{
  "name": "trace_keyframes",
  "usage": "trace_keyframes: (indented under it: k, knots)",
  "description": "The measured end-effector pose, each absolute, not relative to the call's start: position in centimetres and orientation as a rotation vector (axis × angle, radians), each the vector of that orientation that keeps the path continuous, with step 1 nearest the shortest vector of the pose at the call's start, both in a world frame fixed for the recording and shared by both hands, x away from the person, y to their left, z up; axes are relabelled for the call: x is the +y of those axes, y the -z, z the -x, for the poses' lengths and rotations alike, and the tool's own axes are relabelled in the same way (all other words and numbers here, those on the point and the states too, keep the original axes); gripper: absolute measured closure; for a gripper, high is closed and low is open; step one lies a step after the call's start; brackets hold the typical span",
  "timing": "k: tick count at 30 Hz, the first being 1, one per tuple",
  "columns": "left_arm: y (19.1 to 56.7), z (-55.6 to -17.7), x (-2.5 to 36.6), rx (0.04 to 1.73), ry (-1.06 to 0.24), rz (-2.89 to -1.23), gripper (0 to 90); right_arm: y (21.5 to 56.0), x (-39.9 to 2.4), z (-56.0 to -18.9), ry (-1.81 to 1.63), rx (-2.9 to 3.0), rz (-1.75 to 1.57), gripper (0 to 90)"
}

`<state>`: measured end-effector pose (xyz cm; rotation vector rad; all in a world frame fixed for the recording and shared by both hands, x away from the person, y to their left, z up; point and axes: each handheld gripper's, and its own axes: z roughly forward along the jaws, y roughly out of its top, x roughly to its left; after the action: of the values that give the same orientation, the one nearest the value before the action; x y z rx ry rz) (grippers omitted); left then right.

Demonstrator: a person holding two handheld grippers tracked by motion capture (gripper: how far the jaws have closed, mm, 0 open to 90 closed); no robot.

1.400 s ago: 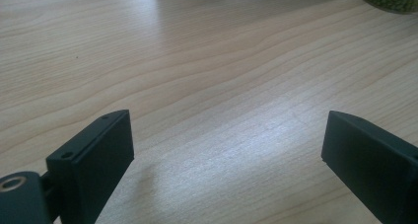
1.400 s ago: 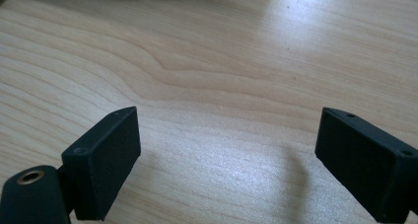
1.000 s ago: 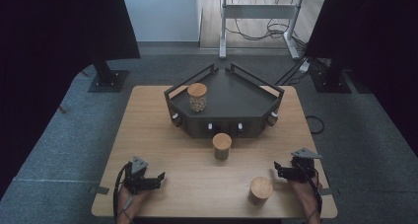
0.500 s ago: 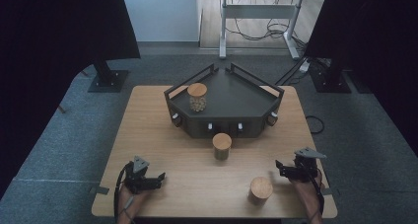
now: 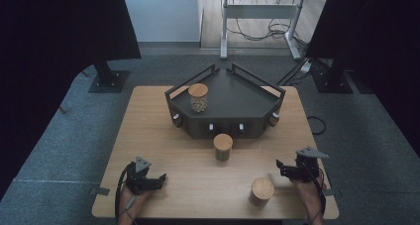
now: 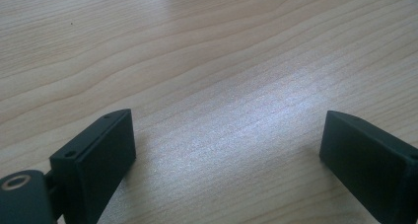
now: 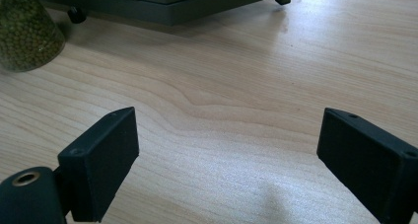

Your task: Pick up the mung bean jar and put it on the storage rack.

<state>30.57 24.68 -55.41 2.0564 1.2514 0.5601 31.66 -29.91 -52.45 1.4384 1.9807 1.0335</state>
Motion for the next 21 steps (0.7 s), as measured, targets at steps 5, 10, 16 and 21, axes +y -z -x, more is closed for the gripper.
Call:
trace_keyframes:
  k: [5,10,16,21]
  knots:
    - [55.4,-30.6,24.7,1.253,-0.561,-2.058,6.4,51.9,-29.9,-31.5,-1.039,1.971,-1.424,8.2]
    - [55.4,-30.6,24.6,1.258,-0.563,-2.057,6.1,50.9,-29.6,-31.4,-1.05,1.96,-1.395,8.0]
    - [55.4,-30.5,24.6,1.269,-0.566,-2.052,5.7,49.7,-29.1,-31.2,-1.061,1.948,-1.368,7.8]
    - [55.4,-30.5,24.6,1.273,-0.567,-2.051,5.4,49.1,-28.7,-31.1,-1.072,1.932,-1.361,7.1]
